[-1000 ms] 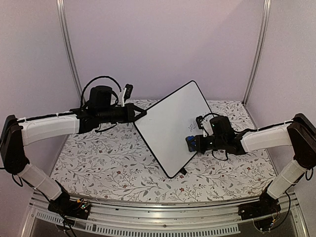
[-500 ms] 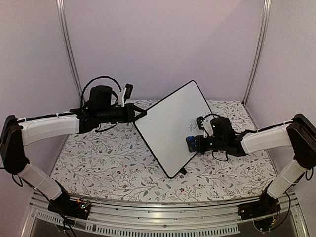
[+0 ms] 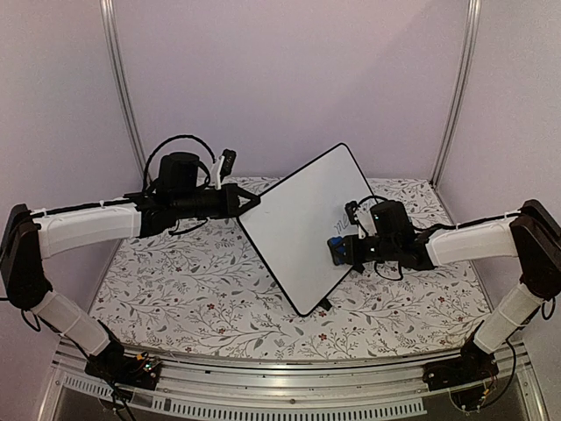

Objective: Erase the whiteboard
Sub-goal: Erase the whiteboard at the center of the board.

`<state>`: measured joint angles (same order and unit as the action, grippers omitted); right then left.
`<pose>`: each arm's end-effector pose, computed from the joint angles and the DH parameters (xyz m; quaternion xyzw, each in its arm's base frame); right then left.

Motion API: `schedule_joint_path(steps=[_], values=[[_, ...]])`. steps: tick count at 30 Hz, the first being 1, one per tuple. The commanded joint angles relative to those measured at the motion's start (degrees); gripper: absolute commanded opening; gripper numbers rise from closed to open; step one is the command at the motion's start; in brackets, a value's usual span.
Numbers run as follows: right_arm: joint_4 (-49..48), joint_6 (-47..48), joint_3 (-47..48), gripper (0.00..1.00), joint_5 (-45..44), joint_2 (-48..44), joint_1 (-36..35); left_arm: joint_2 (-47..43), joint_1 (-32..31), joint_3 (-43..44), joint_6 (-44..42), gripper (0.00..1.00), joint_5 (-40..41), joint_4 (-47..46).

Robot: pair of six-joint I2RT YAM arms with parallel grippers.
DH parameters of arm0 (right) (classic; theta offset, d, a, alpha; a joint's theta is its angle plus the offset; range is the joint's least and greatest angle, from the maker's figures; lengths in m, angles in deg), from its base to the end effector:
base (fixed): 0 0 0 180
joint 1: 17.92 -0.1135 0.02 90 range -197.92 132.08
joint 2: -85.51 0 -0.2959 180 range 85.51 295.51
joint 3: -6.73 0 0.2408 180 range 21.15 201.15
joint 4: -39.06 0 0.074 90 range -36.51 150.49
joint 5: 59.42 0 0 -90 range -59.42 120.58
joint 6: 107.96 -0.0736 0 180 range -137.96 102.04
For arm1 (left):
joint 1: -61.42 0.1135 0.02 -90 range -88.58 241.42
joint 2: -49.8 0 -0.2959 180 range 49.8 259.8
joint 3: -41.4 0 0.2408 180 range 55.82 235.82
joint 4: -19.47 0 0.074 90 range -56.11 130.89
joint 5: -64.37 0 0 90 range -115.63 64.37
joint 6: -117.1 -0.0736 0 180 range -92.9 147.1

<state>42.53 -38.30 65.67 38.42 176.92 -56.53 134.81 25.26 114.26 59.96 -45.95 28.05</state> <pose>0.2667 0.2259 0.1938 -0.1718 0.8725 0.2761 0.3647 0.2783 -0.2351 0.3070 0.1235 0.8067 -0.4365 0.3788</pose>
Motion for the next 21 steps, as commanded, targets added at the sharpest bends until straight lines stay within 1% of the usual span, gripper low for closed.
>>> schedule_joint_path(steps=[1, 6, 11, 15, 21], values=[[-0.9, -0.2, -1.4, 0.16, 0.8, 2.0, -0.1, -0.6, -2.0, -0.4, -2.7, 0.0, -3.1, -0.6], [-2.1, -1.2, -3.0, 0.16, 1.6, 2.1, -0.1, -0.3, -1.9, -0.3, -2.9, 0.0, -3.1, -0.6], [-1.7, -0.8, -0.7, 0.16, 2.1, 2.4, -0.1, -0.5, -1.9, -0.1, -3.1, 0.0, -3.7, -0.6], [-1.5, -0.3, 1.3, 0.16, 2.1, 2.8, -0.1, -1.3, -1.9, -0.1, -4.1, 0.0, -2.7, -0.4], [-1.5, 0.2, 1.8, 0.16, 2.6, 2.8, -0.1, -0.7, -1.9, 0.0, -5.2, 0.0, -3.0, -0.6]])
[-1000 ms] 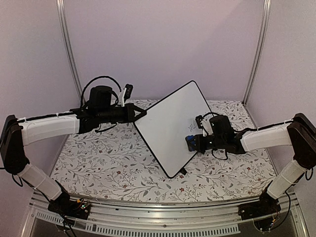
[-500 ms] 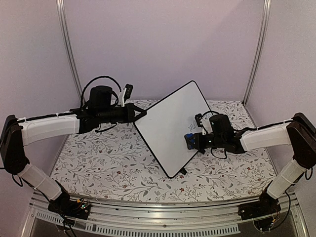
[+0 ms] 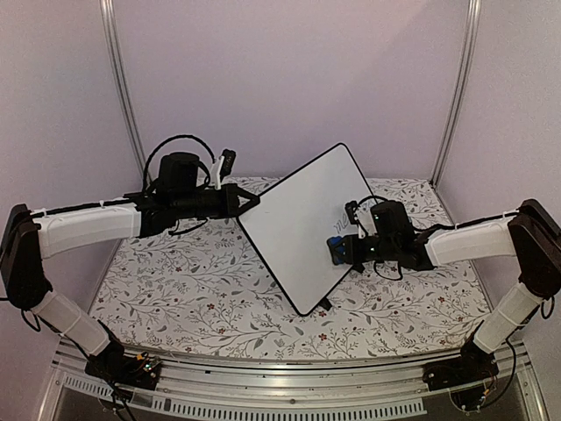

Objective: Erase the whiteboard
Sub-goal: Erase the whiteboard at the center of the board.

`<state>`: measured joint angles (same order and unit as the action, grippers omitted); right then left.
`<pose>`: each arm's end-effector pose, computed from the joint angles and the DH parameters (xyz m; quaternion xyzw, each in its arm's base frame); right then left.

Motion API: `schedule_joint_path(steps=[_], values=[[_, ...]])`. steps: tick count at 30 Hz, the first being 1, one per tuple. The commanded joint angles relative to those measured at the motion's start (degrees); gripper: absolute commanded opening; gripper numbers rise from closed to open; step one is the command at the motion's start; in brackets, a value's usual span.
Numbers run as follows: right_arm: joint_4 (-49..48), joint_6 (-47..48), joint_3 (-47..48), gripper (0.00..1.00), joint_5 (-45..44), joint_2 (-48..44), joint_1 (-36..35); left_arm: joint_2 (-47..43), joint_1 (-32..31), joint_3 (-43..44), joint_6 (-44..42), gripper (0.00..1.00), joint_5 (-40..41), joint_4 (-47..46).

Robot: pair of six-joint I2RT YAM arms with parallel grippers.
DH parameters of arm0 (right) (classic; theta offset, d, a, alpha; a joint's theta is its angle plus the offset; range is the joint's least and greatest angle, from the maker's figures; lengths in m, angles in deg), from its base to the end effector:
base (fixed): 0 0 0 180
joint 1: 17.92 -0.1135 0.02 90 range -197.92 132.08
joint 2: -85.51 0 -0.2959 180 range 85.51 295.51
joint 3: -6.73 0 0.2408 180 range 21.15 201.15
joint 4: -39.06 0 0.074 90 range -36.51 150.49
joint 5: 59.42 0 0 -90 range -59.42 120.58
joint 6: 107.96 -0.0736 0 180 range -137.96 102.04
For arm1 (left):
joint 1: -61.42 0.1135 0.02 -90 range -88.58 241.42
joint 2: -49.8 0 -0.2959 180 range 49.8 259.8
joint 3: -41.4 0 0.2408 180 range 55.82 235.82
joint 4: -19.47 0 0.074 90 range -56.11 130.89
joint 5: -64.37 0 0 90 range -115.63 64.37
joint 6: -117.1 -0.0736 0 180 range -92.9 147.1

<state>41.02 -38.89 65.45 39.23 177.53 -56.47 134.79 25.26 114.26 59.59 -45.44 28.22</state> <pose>0.2680 0.2277 0.1923 -0.1699 0.8698 0.2856 0.3648 0.2787 -0.2346 0.3066 0.1235 0.8077 -0.4321 0.3816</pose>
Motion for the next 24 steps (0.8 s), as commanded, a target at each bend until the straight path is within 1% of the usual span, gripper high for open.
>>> schedule_joint_path(steps=[1, 11, 20, 24], values=[[0.1, 0.9, 2.0, 0.16, 1.8, 2.2, -0.1, -0.5, -1.9, 0.1, -5.0, 0.0, -3.8, -0.9], [-1.7, -0.2, -3.6, 0.16, 1.6, -0.1, -0.1, -0.3, -2.0, 0.0, -4.9, 0.0, -5.3, -1.5], [0.3, 0.8, 1.7, 0.16, 1.7, 1.1, -0.1, -0.3, -1.9, -0.1, -4.9, 0.0, -5.0, -1.4], [0.5, 1.2, 1.5, 0.16, 1.5, 1.4, -0.1, -0.3, -1.9, 0.0, -4.9, 0.0, -5.1, -1.4]])
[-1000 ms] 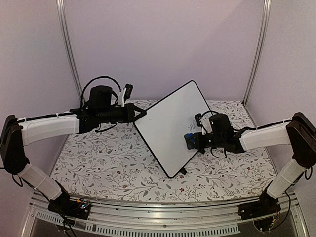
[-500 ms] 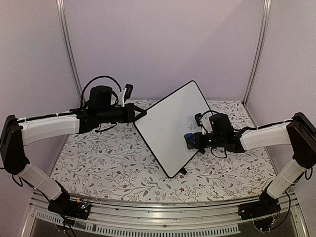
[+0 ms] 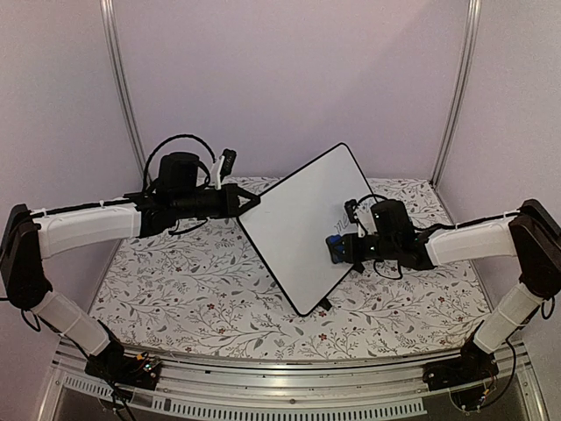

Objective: Erase the whiteboard
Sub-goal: Erase the whiteboard at the center of the board.

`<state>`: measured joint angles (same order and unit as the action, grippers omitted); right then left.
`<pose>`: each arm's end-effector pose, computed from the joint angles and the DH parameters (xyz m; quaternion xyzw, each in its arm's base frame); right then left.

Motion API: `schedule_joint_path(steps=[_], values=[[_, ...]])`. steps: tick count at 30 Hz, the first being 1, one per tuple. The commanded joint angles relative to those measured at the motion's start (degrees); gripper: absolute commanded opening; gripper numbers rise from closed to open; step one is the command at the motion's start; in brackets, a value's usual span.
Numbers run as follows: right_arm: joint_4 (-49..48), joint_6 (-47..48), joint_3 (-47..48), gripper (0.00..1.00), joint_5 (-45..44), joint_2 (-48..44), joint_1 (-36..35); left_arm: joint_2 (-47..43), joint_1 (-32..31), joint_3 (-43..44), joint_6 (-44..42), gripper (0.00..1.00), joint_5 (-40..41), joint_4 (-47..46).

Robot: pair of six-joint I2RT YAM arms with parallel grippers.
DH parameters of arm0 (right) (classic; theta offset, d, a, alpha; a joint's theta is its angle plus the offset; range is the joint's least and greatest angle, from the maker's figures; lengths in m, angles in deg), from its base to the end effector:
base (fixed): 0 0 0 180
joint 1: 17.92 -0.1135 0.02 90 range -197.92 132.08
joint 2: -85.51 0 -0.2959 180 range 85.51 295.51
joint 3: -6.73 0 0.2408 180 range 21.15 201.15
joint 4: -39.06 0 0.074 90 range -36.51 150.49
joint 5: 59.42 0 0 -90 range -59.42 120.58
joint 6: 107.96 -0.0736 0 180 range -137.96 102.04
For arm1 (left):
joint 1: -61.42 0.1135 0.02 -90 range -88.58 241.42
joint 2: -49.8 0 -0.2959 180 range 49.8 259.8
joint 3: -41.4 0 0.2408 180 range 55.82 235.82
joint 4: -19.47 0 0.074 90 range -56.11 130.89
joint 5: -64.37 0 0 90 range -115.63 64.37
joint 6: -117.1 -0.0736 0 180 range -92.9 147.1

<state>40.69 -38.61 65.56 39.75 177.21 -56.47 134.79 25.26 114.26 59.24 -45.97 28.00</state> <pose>0.2679 0.2285 0.1955 -0.1740 0.8656 0.2908 0.3686 0.2783 -0.2351 0.3072 0.1288 0.8055 -0.4345 0.3818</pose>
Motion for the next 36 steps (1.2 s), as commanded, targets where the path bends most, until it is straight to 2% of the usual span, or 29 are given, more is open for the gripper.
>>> schedule_joint_path(steps=[1, 8, 18, 29, 36], values=[[0.7, 0.7, 0.8, 0.16, 1.0, 1.7, -0.1, -0.3, -1.9, 0.0, -4.6, 0.0, -4.6, -1.2], [-1.5, -0.5, -3.6, 0.16, 1.3, 1.6, -0.1, -0.3, -1.9, 0.0, -4.3, 0.0, -4.9, -1.4], [0.4, 0.5, 1.7, 0.16, 1.6, 2.1, -0.1, -0.2, -1.9, -0.1, -4.3, 0.0, -4.9, -1.4], [-2.5, -0.9, -4.0, 0.16, 1.9, 2.4, -0.1, -0.3, -2.0, -0.1, -4.4, 0.0, -5.1, -1.4], [-1.5, -0.4, -0.6, 0.16, 1.8, 2.6, -0.1, -0.3, -2.1, -0.1, -4.3, 0.0, -5.1, -1.4]])
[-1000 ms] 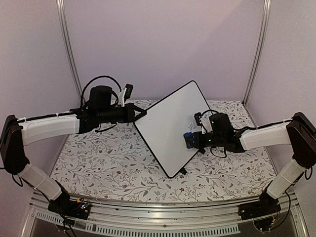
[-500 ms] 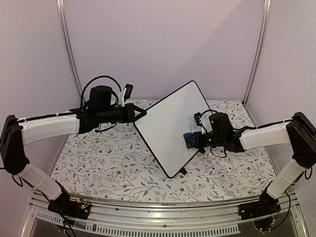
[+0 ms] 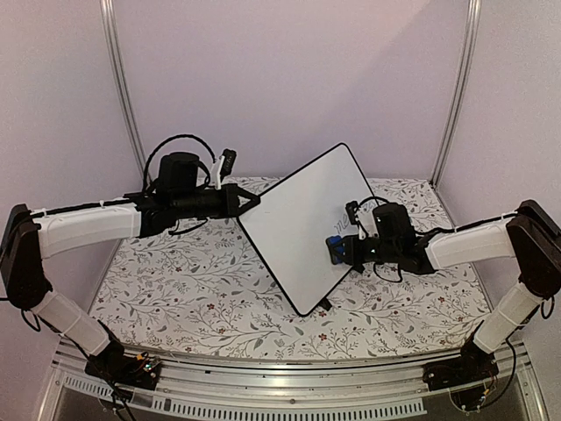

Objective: Erase the whiteboard
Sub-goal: Erase the whiteboard at the center of the board.

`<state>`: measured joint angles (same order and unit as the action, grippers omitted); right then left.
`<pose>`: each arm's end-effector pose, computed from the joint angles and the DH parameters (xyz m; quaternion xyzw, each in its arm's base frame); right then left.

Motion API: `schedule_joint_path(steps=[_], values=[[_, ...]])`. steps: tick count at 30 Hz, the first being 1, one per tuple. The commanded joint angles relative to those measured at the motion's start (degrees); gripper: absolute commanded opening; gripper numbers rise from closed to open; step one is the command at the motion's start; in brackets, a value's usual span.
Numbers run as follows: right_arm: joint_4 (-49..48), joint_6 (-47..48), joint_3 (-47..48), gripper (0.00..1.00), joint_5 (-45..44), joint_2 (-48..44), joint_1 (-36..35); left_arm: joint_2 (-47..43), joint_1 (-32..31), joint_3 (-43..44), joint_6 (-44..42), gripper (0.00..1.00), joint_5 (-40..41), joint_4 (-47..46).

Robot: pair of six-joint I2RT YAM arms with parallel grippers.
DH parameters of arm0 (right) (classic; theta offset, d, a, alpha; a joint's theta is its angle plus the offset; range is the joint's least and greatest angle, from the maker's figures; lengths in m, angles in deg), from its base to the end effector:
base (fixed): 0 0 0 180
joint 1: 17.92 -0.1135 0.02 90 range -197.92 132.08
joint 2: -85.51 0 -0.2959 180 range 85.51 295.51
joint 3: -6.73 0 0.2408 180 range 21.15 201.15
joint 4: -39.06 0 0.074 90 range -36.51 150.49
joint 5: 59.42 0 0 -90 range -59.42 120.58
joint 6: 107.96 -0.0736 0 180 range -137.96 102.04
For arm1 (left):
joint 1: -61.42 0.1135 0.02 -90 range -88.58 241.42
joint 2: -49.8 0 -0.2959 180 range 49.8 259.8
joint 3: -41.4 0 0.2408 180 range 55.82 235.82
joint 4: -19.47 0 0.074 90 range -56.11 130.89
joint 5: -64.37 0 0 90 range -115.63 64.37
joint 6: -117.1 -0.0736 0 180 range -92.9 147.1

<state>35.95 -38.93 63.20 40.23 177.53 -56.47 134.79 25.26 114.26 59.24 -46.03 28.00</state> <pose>0.2661 0.2278 0.1906 -0.1735 0.8569 0.3021 0.3799 0.2782 -0.2351 0.3072 0.1291 0.8054 -0.4348 0.3816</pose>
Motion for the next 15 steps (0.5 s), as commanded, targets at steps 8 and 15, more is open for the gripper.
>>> schedule_joint_path(steps=[8, 15], values=[[5.8, 1.4, 6.7, 0.16, 1.2, 2.8, -0.1, -0.4, -2.3, -0.1, -4.4, 0.0, -5.0, -1.4], [3.8, 0.3, 2.7, 0.16, 1.7, 3.5, -0.1, -0.5, -2.3, -0.1, -4.4, 0.0, -5.1, -1.4]])
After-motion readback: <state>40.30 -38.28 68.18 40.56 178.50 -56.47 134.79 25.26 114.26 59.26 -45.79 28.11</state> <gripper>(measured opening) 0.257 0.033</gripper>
